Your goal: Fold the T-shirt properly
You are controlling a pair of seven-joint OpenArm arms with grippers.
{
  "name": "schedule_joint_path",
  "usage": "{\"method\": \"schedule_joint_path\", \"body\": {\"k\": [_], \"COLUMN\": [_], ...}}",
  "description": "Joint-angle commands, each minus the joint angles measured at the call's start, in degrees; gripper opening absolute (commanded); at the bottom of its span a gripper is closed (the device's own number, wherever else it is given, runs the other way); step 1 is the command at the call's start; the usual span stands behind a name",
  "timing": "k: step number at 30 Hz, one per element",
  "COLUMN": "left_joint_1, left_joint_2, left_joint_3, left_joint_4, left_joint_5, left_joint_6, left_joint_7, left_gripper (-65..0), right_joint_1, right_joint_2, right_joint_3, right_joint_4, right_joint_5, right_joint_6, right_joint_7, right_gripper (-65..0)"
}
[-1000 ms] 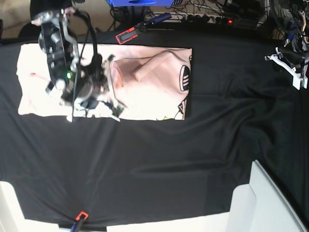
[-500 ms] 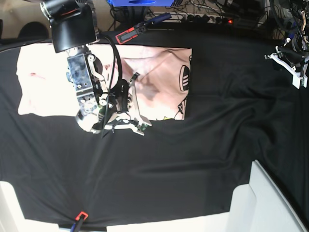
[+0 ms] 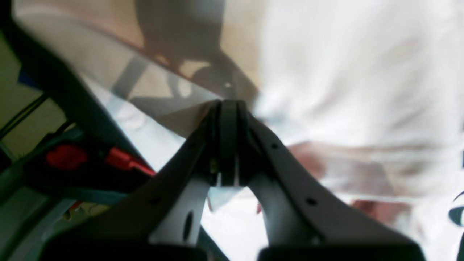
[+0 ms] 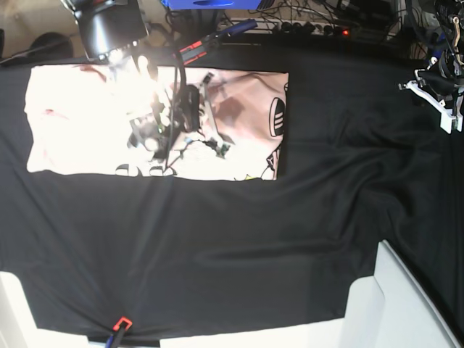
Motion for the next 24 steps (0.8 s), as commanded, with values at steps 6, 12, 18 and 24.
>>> {"method": "schedule_joint_path", "body": {"k": [6, 12, 18, 24], "left_joint_1": [-0.27, -0.27, -0.27, -0.27], "left_joint_2": [-1.26, -1.26, -1.26, -1.26], "left_joint_3": [-0.54, -0.54, -0.54, -0.54], "left_joint_4": [0.69, 0.69, 0.69, 0.69], "left_joint_5": [-0.21, -0.21, -0.21, -0.21], "left_joint_6": [0.01, 0.01, 0.01, 0.01], "left_joint_7": [-0.81, -0.81, -0.81, -0.81], "left_gripper": [-65.0, -65.0, -65.0, -65.0], "right_joint_1": [-2.62, -6.05, -8.95, -12.12], "right_joint_2": [1.42, 2.74, 2.74, 2.74], "right_joint_3": [0.01, 0.10, 0.36, 3.79], "right_joint_4": [3.82, 9.36, 14.19, 16.39], "right_joint_5": [0.41, 0.32, 0.32, 0.41], "right_joint_6": [0.12, 0.12, 0.12, 0.12], "right_joint_7": [-0.81, -3.71, -6.17, -6.52], "right_gripper": [-64.9, -64.9, -64.9, -64.9]}}
